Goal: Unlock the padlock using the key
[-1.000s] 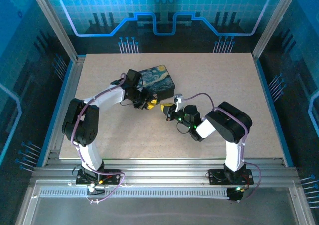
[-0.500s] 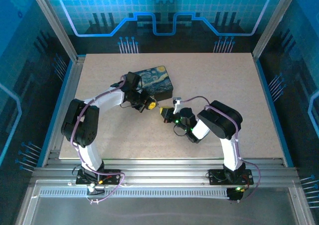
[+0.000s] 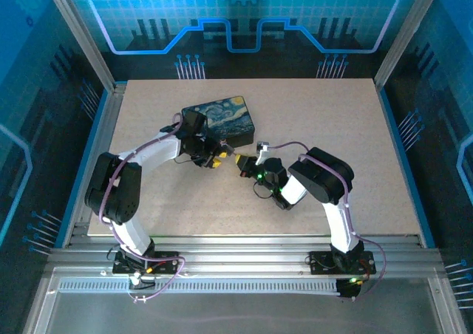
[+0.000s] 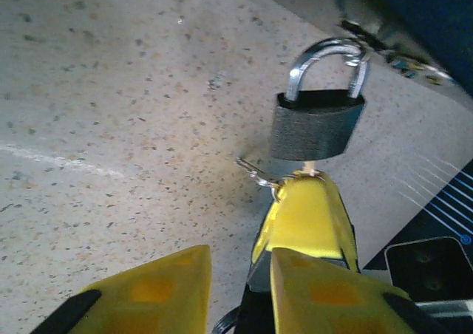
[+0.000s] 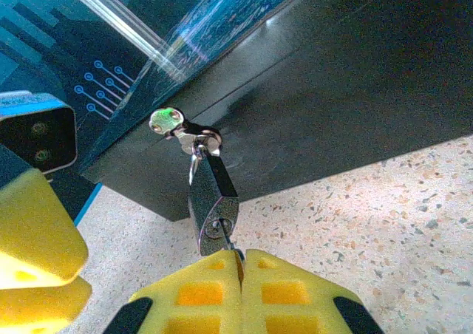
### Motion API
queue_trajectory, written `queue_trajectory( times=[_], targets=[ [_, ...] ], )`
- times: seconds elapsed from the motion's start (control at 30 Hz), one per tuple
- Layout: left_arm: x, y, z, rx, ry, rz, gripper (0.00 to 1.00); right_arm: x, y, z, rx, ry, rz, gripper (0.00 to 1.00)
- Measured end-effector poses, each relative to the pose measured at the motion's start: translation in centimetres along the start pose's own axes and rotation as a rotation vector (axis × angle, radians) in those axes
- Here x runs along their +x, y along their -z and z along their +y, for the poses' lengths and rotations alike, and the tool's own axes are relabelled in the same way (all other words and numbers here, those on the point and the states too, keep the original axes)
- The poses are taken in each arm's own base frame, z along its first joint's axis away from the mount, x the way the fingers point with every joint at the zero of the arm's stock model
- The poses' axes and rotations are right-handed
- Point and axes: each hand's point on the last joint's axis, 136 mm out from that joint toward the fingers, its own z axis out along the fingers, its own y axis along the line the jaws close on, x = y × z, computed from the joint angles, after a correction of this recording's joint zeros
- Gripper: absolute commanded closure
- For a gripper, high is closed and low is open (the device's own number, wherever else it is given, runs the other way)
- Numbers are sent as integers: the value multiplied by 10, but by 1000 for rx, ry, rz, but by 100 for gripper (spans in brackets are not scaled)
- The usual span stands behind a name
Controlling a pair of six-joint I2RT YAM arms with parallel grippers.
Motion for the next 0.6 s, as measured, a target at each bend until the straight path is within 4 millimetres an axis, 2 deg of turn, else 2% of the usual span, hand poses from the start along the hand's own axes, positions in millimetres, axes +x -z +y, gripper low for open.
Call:
queue_trajectory(
  times=[0.3,0.6],
  targets=[
    [-11,1,0,-11,-23,-62,42,-3,-9,1,-7,-26,-16,100],
    [-23,-3,-17,16,-47,-104,37,-6,-18,4,-18,-40,-26,100]
  ],
)
